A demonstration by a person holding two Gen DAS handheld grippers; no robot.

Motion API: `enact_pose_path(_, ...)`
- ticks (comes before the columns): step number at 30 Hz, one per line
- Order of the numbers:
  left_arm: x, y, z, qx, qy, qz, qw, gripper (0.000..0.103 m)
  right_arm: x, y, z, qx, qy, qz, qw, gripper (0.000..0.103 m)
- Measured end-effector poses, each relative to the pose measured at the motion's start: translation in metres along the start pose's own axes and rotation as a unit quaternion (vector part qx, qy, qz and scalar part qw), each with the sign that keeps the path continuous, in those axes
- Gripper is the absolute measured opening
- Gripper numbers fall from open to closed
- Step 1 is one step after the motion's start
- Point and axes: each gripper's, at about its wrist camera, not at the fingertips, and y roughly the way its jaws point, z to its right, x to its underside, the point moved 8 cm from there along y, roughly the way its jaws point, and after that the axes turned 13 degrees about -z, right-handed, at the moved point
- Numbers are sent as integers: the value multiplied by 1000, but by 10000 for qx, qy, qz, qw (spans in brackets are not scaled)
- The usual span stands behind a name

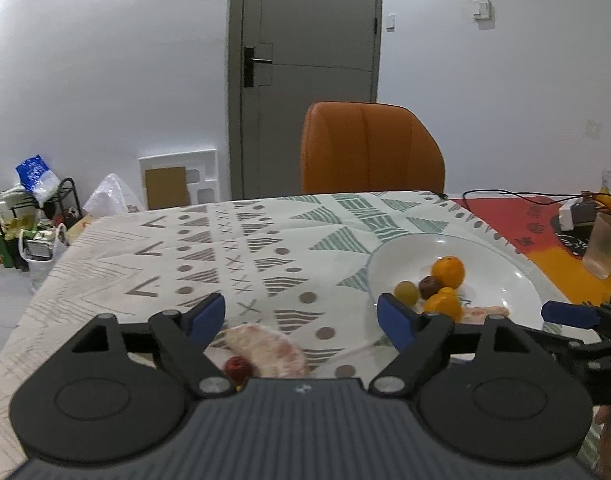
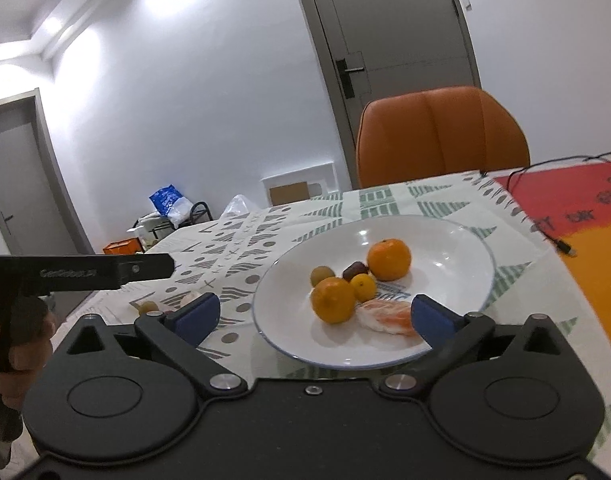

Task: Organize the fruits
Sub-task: 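Withdraw both grippers from the plate back to the remaining fruits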

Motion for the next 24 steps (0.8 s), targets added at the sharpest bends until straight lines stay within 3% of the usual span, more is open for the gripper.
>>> enact_pose_path(12,12,-13,-51,-426,-348,-23,9985,83,1,20,-29,-66,-213,-163,9996,103)
enact_pose_path(24,26,-21,-83,-581,-620,-53,9964,83,-2,28,-57,-303,-390,-207,9986,103)
